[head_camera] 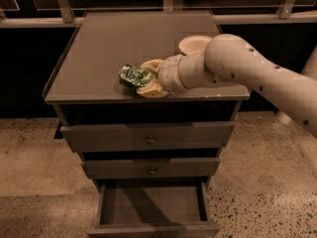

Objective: Pick green can from bottom drawer and place on counter

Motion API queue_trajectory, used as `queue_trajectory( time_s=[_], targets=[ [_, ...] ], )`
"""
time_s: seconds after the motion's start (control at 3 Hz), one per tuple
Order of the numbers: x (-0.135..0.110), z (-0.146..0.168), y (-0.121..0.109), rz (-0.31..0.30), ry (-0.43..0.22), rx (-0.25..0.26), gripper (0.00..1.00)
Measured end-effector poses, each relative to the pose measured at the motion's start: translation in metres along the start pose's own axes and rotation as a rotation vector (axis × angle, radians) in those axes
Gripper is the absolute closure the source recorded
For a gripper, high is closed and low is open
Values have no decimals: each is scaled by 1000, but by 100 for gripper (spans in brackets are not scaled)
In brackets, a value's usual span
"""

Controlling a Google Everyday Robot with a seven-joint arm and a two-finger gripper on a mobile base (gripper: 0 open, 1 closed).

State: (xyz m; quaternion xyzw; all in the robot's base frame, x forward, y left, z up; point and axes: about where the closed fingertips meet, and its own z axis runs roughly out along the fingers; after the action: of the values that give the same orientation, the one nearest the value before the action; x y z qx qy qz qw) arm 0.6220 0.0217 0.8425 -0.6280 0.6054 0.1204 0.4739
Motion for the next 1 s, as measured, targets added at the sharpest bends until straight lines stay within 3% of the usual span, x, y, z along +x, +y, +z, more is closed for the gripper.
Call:
queue_trajectory(
  time_s=[0.67,1.0],
  targets=[
    [0,0,0,0,0,0,13],
    [0,0,0,0,0,0,0]
  ],
)
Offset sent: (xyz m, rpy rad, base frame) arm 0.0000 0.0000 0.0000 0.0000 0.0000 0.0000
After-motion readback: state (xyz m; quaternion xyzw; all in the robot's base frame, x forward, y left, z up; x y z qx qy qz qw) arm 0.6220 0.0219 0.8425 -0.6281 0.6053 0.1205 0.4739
